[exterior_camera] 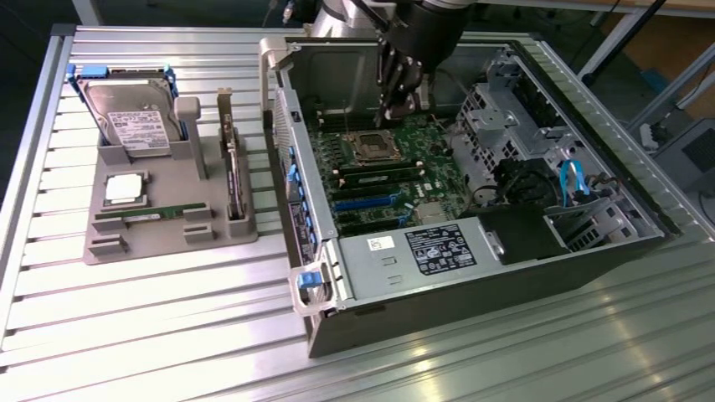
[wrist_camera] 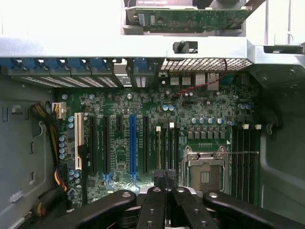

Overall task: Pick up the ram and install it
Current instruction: 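Press down the ram until it locks into place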

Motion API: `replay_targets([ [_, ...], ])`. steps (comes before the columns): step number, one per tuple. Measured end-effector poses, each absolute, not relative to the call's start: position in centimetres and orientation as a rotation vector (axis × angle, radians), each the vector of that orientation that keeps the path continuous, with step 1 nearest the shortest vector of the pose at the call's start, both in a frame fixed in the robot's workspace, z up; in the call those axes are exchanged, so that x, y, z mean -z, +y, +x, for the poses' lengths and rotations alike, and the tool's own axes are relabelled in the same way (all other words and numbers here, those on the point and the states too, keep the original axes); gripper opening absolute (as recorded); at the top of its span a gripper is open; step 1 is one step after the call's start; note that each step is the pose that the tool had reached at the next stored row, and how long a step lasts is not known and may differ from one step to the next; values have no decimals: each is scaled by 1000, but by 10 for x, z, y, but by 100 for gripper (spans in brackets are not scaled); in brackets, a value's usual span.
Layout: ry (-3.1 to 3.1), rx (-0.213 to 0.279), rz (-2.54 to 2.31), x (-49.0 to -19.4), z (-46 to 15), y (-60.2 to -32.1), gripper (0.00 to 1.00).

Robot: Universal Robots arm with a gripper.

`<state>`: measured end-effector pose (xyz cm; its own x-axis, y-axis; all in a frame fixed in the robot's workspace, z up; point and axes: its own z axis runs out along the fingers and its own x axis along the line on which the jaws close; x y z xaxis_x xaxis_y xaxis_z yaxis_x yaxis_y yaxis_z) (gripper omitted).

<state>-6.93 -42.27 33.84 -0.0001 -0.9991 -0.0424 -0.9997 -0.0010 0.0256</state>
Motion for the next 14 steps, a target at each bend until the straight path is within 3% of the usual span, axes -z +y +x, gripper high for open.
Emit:
replay_targets([
  [14, 2212, -75, -2213, -338, -34, -423, 10],
])
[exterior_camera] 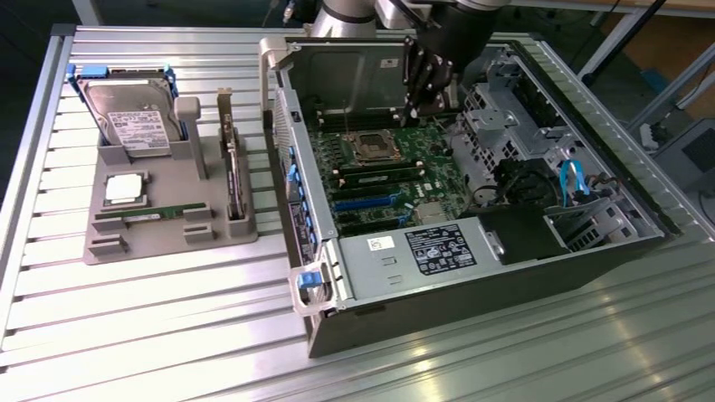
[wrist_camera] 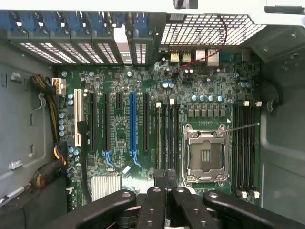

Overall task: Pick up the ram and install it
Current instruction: 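Press down the ram until it locks into place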

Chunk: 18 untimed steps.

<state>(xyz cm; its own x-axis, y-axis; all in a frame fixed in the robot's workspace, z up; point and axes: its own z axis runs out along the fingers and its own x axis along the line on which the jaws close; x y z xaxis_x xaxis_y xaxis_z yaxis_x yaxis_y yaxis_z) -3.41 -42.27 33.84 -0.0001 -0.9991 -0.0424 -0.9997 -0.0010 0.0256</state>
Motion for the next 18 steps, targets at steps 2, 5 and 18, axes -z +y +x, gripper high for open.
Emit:
replay_targets([
  [2, 2212, -75, -2213, -338, -31, -423, 10],
  [5, 2212, -75, -2213, -338, -27, -423, 10],
  [18, 2212, -75, -2213, -338, -26, -423, 10],
])
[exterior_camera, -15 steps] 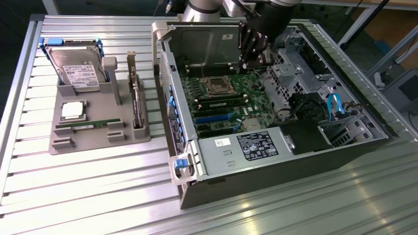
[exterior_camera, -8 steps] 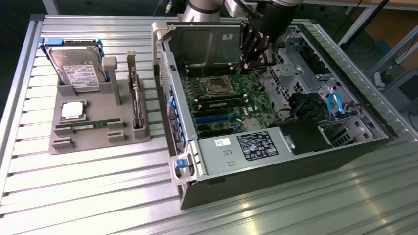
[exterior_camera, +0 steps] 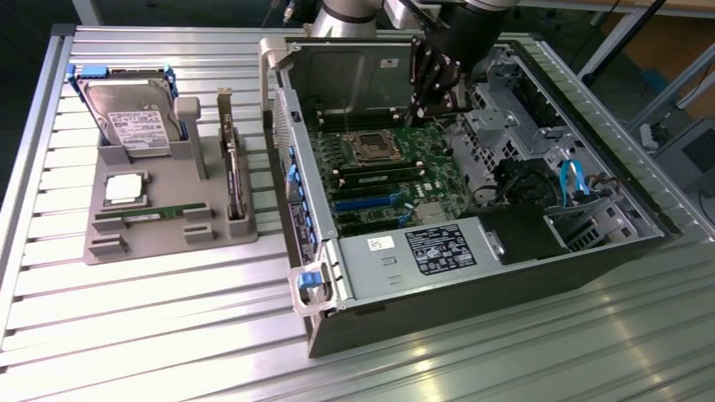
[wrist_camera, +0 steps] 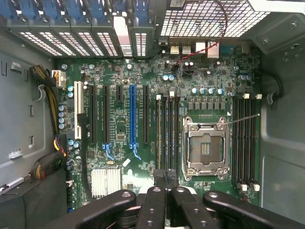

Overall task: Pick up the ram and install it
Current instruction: 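Press down the ram until it locks into place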

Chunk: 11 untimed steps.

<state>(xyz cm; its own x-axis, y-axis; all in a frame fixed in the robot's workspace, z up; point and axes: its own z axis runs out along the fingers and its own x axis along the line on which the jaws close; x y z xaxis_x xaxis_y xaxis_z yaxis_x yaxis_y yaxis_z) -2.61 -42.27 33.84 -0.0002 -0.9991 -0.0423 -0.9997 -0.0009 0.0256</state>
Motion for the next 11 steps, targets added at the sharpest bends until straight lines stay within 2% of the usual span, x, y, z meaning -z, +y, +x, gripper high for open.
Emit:
replay_targets([
  [11, 2347, -74, -2065, -338, -26, -423, 10],
])
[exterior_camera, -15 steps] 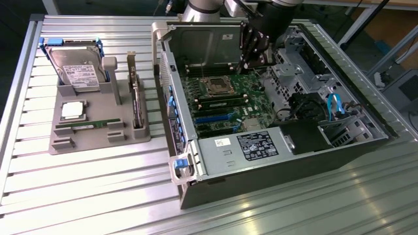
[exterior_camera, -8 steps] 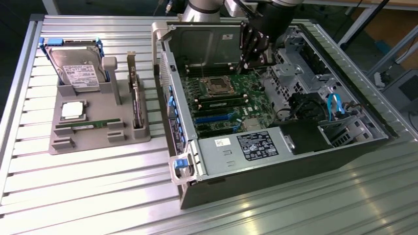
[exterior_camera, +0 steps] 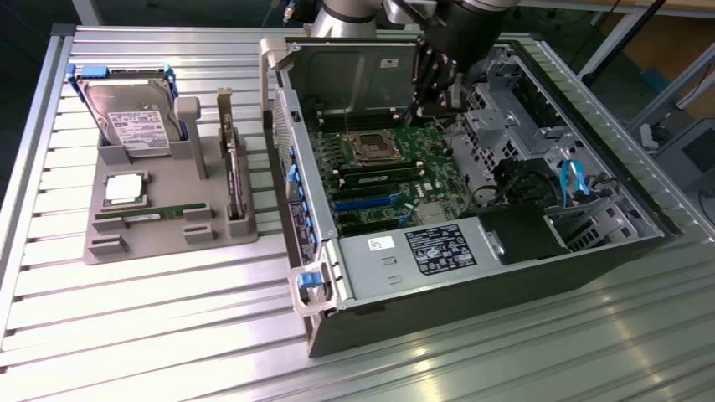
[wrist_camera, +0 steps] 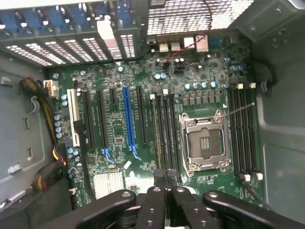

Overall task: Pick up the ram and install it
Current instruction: 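Press down the ram until it locks into place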

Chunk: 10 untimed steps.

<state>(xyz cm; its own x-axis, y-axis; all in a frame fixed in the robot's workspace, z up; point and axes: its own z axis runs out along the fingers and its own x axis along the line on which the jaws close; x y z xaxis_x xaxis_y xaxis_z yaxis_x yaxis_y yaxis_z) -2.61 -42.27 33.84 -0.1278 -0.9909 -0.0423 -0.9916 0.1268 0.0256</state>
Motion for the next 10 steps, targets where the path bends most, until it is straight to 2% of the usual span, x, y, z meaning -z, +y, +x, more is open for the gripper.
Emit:
replay_targets([
  [10, 2587, -70, -1745, -338, -26, -423, 10],
])
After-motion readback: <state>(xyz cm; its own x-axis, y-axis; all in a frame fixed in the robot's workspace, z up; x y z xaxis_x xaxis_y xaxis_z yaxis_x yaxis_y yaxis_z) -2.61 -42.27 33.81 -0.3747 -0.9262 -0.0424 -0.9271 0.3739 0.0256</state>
